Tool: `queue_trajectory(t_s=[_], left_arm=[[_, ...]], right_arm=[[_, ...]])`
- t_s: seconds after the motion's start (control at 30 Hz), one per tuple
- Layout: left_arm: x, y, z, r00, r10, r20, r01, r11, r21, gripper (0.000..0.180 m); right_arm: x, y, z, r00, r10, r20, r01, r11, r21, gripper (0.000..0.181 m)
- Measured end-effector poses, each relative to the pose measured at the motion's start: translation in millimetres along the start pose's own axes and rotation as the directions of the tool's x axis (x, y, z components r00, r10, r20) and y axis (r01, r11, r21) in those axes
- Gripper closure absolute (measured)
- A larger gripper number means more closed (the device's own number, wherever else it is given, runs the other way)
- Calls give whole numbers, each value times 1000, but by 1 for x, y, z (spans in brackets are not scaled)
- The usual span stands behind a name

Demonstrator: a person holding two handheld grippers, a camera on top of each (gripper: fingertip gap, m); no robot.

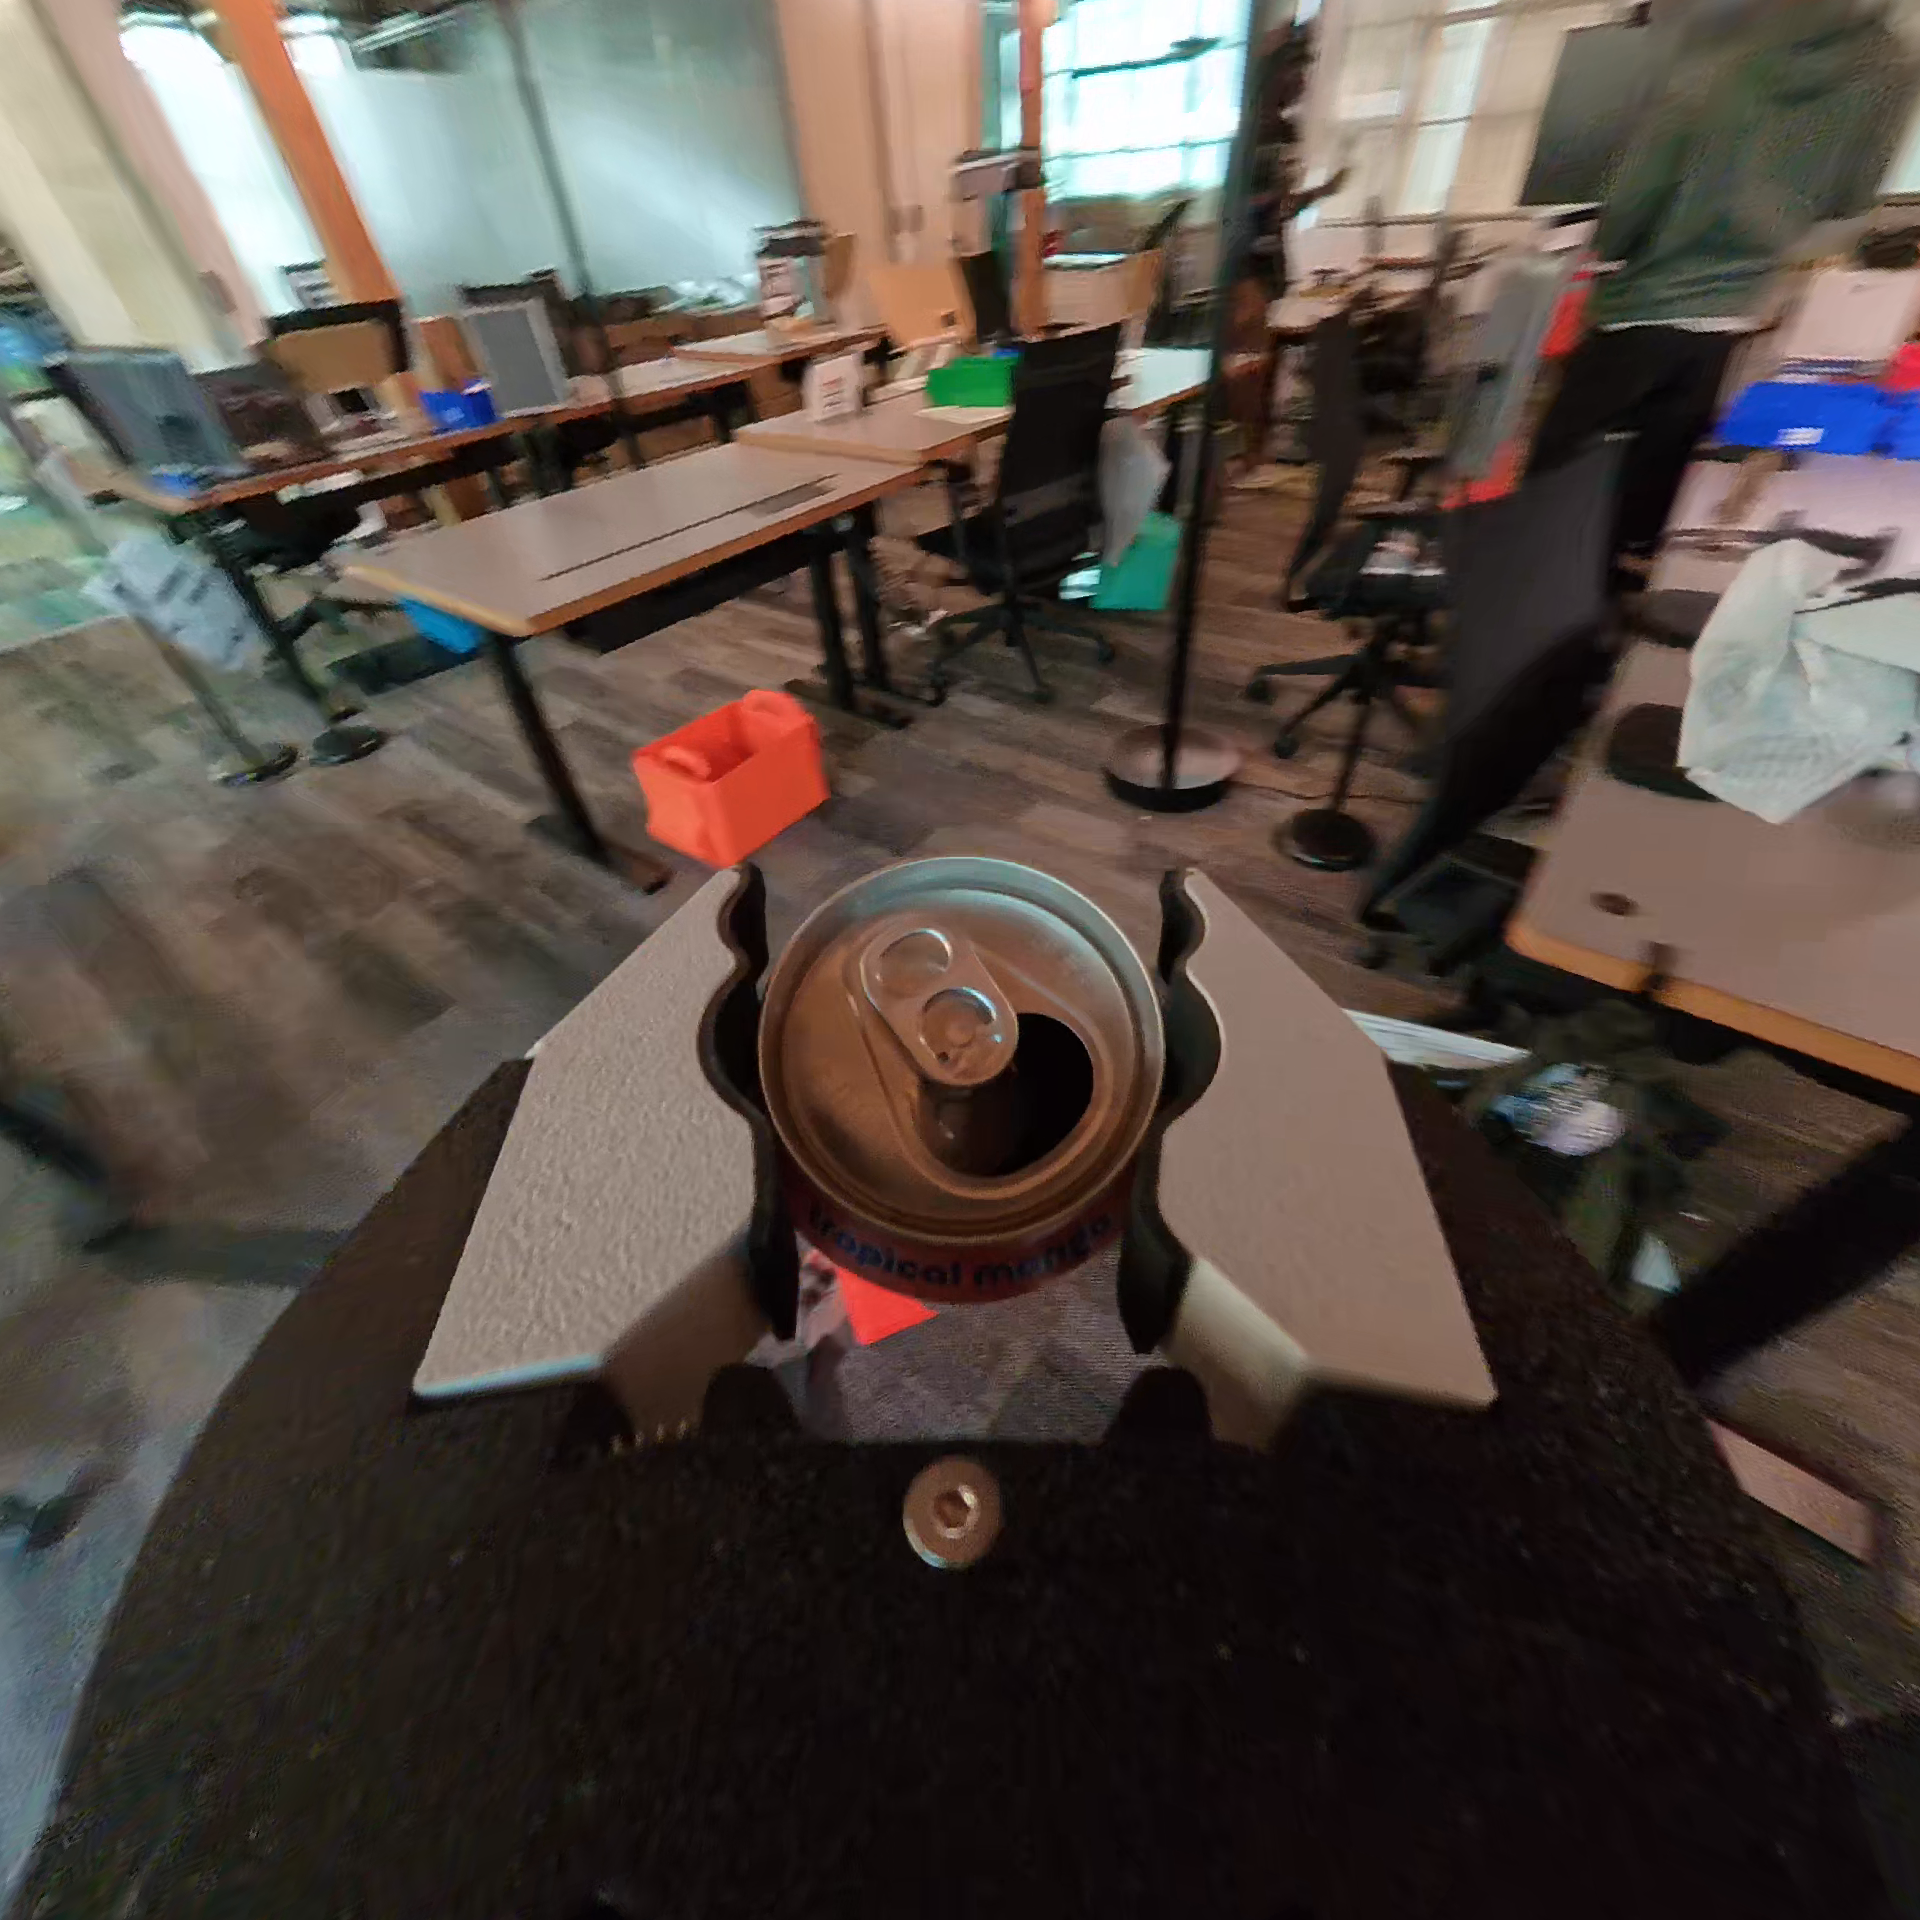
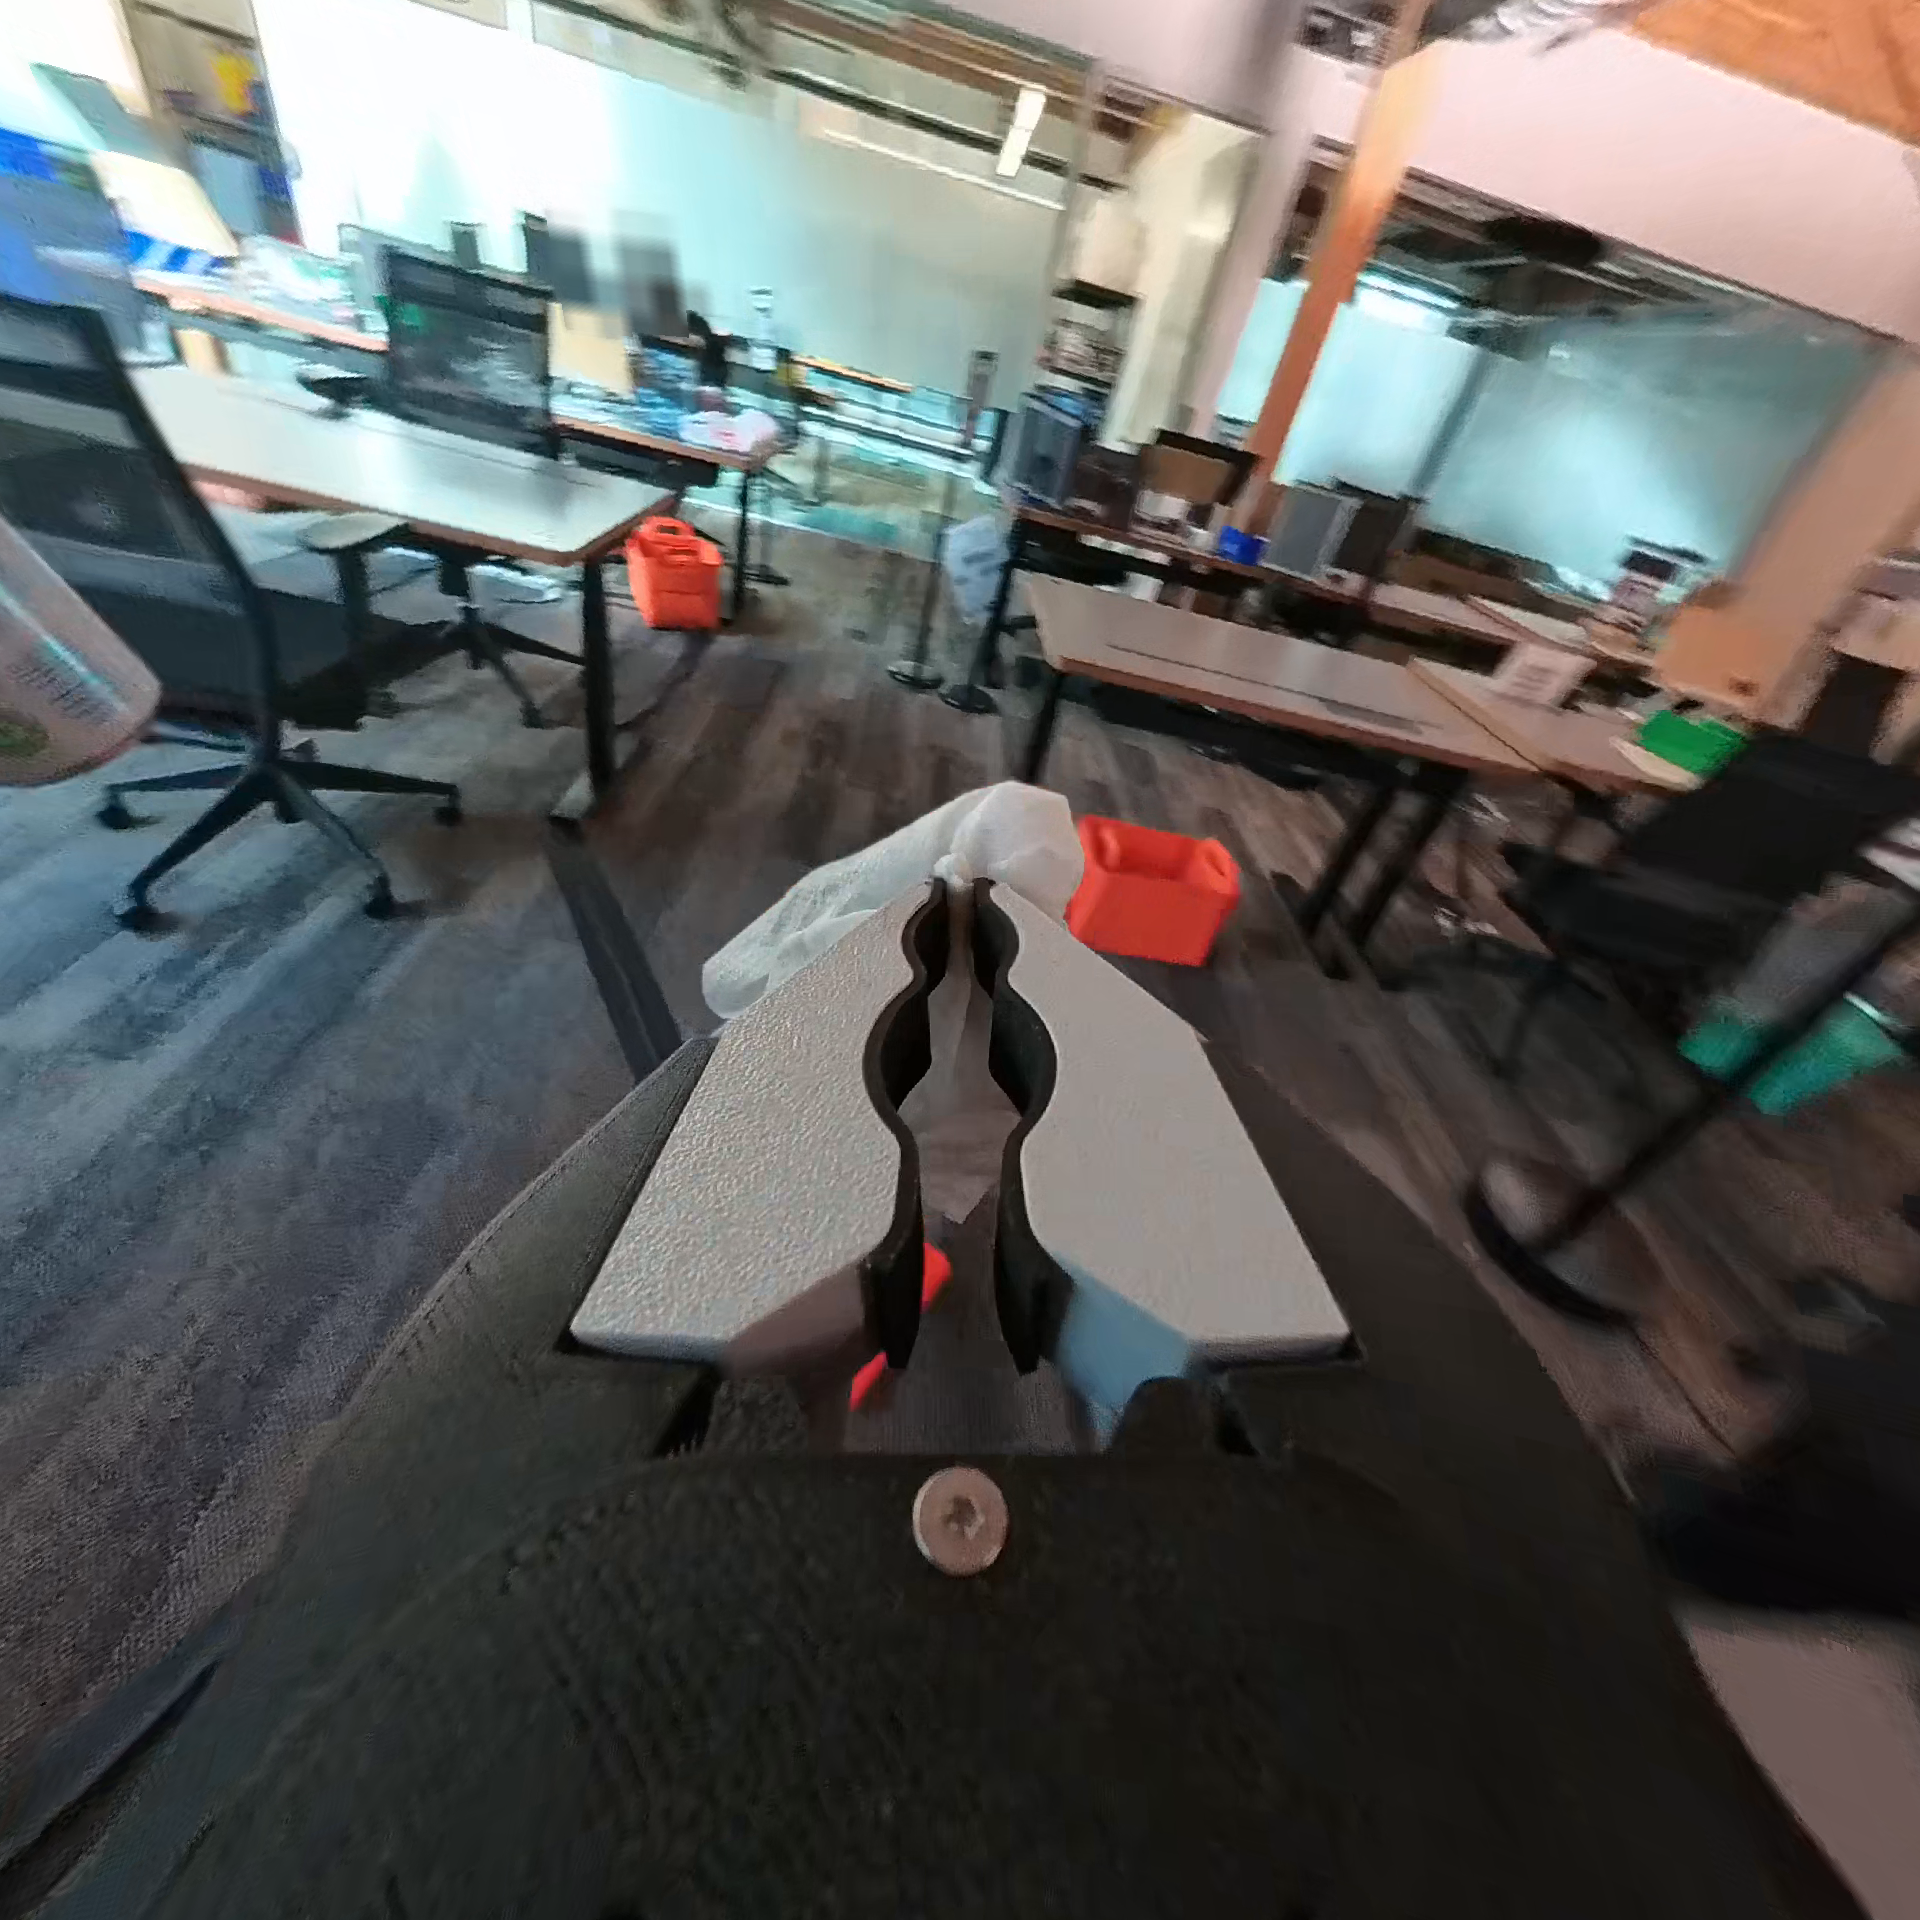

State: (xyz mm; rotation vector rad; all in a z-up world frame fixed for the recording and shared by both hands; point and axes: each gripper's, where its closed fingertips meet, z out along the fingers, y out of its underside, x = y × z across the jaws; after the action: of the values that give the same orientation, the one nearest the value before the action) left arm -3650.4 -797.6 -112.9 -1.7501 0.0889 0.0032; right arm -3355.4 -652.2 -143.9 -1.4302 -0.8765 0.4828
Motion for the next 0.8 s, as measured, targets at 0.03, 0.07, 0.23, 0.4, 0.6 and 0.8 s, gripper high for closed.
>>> queue_trajectory(t_s=[0.03,0.07,0.23,0.4,0.6,0.8], left_arm=[[-37,5,4,999,-14,45,15,1000,-12,105],[-75,9,7,995,-33,91,34,999,-17,105],[-257,36,-34,924,-101,369,133,989,-64,105],[-421,73,-102,789,-151,595,208,978,-28,105],[-622,102,-170,662,-207,720,212,974,86,105],[-801,107,-249,562,-249,789,224,964,145,106]], right_arm=[[-19,-7,51,998,-4,63,3,1000,8,179],[-42,-17,103,990,1,143,-5,1000,28,179],[-204,-86,317,856,-36,516,-12,996,89,178],[-376,-142,459,663,-97,743,-14,990,143,178],[-553,-215,604,550,-238,801,52,966,251,178],[-757,-285,715,373,-243,895,-26,962,272,178]])
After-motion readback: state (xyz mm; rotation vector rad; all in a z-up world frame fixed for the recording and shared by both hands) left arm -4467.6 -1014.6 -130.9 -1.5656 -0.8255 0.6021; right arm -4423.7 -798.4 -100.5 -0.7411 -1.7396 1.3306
